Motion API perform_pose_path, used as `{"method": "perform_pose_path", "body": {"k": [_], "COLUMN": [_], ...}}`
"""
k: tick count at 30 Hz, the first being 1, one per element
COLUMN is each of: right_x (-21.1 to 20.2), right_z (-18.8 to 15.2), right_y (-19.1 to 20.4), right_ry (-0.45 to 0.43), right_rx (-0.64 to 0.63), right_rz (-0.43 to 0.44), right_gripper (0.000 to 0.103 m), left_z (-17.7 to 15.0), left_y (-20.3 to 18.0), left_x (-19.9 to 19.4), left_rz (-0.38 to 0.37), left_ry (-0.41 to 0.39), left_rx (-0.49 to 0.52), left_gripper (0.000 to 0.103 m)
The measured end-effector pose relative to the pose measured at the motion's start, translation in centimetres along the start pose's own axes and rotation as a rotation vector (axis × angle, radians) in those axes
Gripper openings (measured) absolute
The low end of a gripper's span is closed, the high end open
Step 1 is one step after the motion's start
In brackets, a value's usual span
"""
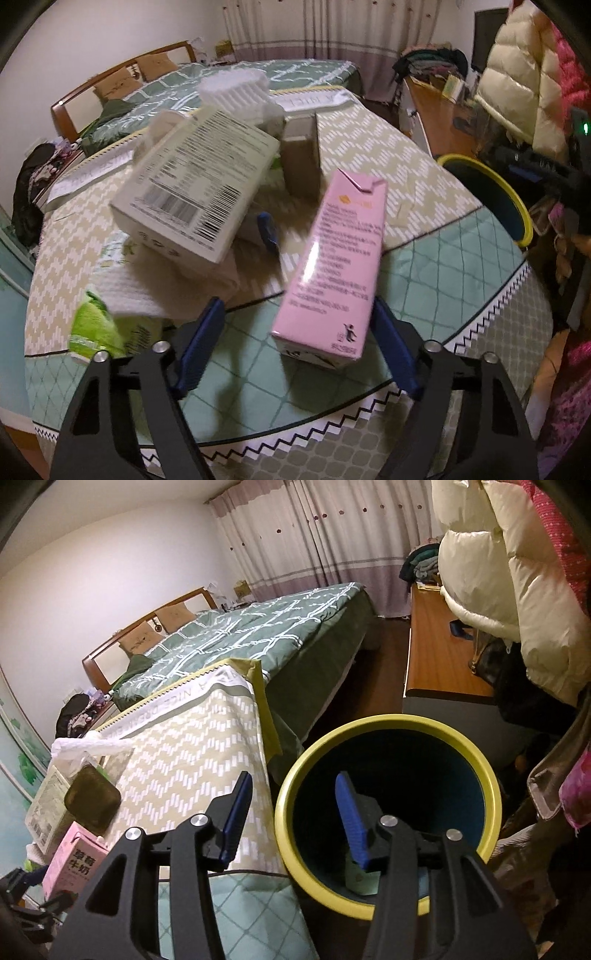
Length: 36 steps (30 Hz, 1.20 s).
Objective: Collect trash
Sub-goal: 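Grasp the pink milk carton with the left gripper, then carry the pink carton with the left gripper into the yellow bin and release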
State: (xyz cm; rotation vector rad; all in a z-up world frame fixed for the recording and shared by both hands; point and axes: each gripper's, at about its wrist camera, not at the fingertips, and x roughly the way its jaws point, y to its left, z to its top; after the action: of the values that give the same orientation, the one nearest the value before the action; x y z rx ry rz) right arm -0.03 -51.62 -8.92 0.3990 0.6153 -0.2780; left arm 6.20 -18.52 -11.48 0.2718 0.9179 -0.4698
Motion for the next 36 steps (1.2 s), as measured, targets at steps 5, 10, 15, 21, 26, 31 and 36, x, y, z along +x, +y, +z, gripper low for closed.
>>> {"method": "perform_pose_path", "body": {"k": [5, 10, 15, 21, 26, 31, 36], "right_x": [-0.5, -1.1, -2.4, -3.9, -4.7, -5.5, -6.1], "right_z": [-0.2, -0.5, -0.7, -1.1, -1.5, -1.6, -1.8], "right_y": [0.0, -0.2, -0.5, -1.2, -1.9, -2.9, -3.5], "right_ry": [-0.009, -0.022, -0.052, -0.083, -0.097, -0.109, -0.119], "right_rx": [0.009, 0.018, 0.026, 0.033, 0.04, 0.055, 0.061], "right_rz": [0.012, 0.002, -0.019, -0.047, -0.065, -0.082, -0.095], "right_gripper": [0.045, 0.045, 0.045, 0.045, 0.045, 0.045, 0.045], "left_z": [-0.2, -0.3, 0.3, 2.0, 3.3, 4.7, 6.1], "left_y": [-0.4, -0.8, -1.6, -3.2, -4.2, -5.5, -6.8], "left_x": [0.7, 0.1, -1.1, -2.1, -2.1, -2.3, -2.1], "left_rz": [-0.049, -0.106, -0.129, -0.154, -0.168, -0.176, -0.189], "left_ry": [0.004, -0.035, -0.056, -0.086, -0.092, -0.107, -0.12], "left_rx": [0.003, 0.007, 0.03, 0.057, 0.062, 0.084, 0.093], "left_gripper": [0.051, 0.045, 0.043, 0.042, 0.042, 0.042, 0.041]}}
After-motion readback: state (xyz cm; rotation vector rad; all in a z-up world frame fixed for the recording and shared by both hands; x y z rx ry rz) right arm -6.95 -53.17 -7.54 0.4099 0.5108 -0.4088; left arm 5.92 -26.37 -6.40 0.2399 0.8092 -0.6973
